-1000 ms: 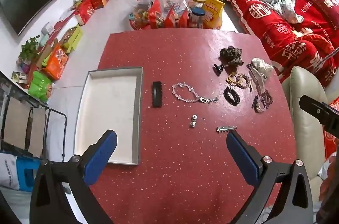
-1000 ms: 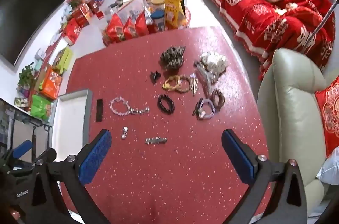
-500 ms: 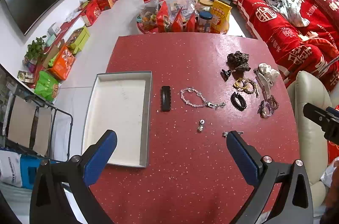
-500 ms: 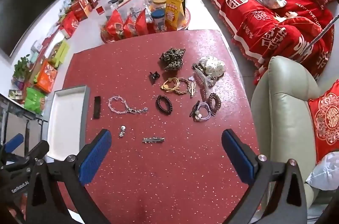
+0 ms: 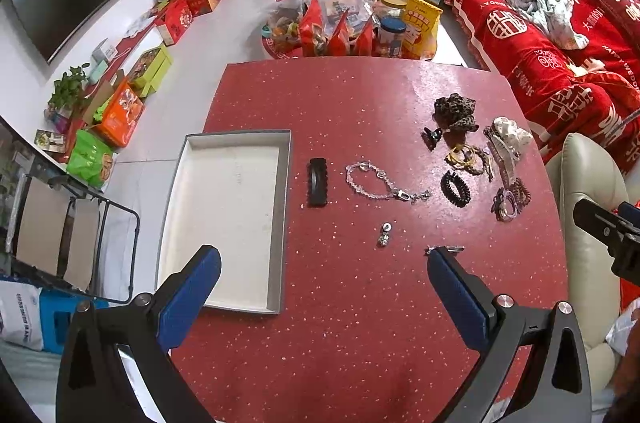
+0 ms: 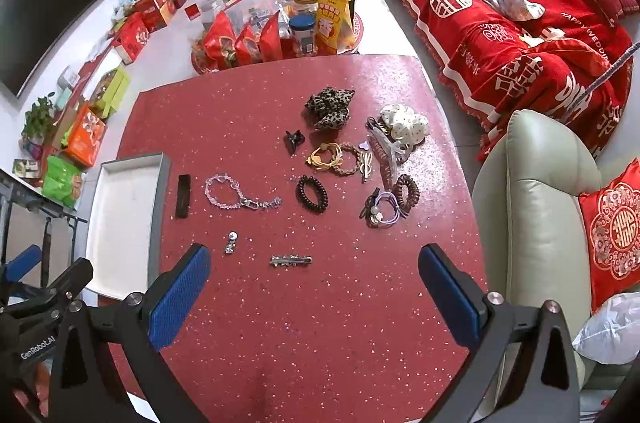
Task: Organize jewelry
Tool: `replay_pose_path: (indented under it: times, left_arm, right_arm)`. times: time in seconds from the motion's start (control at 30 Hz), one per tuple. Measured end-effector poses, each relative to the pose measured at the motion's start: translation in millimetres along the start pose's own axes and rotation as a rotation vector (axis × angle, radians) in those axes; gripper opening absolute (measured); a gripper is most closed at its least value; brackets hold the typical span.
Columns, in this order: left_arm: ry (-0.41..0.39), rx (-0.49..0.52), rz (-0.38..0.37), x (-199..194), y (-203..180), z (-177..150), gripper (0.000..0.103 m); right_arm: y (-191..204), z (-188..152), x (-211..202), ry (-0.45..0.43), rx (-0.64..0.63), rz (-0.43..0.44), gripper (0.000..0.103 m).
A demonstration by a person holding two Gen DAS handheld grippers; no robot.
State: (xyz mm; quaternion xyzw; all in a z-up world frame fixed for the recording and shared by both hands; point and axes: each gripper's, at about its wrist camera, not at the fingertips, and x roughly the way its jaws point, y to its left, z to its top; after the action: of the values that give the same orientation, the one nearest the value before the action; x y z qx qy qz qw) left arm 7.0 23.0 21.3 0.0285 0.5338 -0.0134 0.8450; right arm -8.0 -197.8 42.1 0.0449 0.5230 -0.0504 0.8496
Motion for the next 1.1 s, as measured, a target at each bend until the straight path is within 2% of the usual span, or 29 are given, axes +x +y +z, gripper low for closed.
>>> replay_pose_path:
  times: [1.1]
  left_arm:
    - [-0.002, -0.001, 0.008, -0.1, 2.1, 0.4, 0.103]
  right_arm:
    - [7.7, 0.4, -6.0, -0.019, -0.036, -0.025, 0.103]
